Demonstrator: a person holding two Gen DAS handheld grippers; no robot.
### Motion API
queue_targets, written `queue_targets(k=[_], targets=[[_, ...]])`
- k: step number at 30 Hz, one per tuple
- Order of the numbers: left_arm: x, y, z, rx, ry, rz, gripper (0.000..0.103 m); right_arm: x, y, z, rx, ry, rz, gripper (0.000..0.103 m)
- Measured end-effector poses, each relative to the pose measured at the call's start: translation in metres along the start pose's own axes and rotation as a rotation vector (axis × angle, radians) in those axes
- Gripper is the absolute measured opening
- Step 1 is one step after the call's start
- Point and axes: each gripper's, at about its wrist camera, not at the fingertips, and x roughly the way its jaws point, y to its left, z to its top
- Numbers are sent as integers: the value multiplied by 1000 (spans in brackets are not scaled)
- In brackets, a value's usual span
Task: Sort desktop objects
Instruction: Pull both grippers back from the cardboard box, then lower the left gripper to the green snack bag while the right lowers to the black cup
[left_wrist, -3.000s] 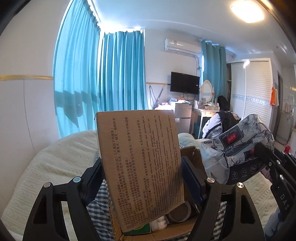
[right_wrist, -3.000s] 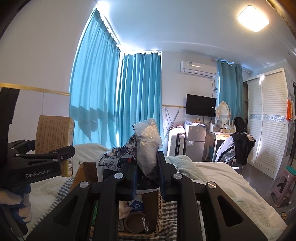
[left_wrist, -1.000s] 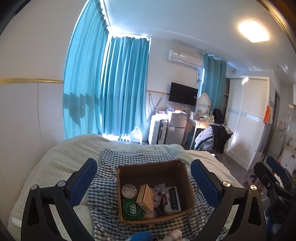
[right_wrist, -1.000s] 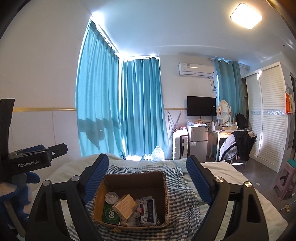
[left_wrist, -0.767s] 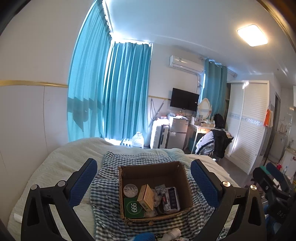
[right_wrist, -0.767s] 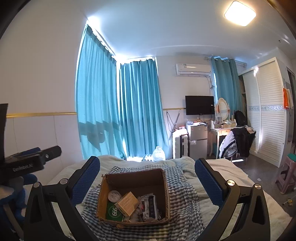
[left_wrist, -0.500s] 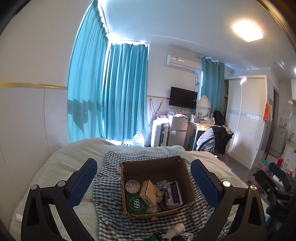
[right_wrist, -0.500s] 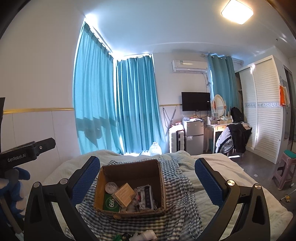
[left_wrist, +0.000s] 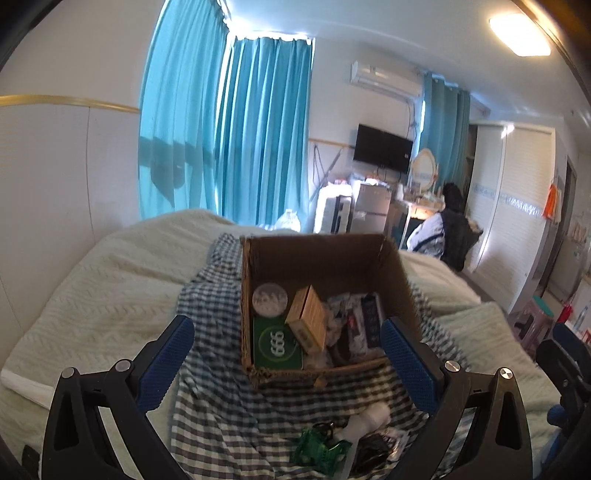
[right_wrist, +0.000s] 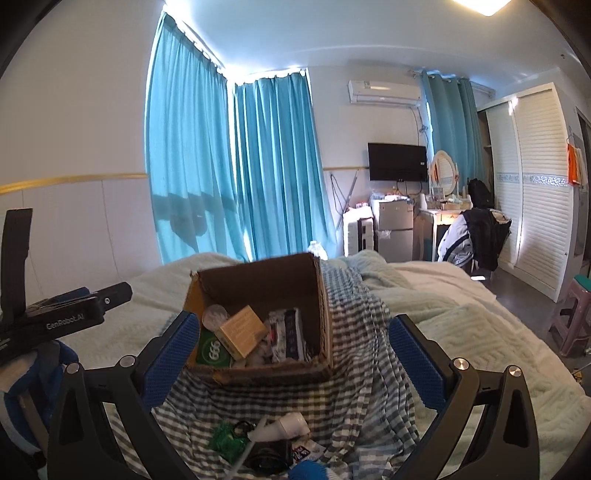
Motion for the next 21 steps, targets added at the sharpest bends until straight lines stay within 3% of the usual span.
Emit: queue_targets(k=[7, 13, 15, 19, 21], targets=[[40, -5, -50, 74, 25, 35, 103, 36, 2, -43, -103, 58, 16, 103], [68, 1, -89, 56, 113, 21, 103, 55, -1, -75, -124, 106, 15, 103], [75, 0, -98, 74, 149, 28, 103, 62, -2, -86, -124, 138, 16, 103], [88, 3, -118, 73, 224, -59, 103, 79, -6, -112, -76, 263, 106, 103], [92, 4, -127, 74, 260, -65, 103, 88, -5, -125, -79, 331, 136, 103]])
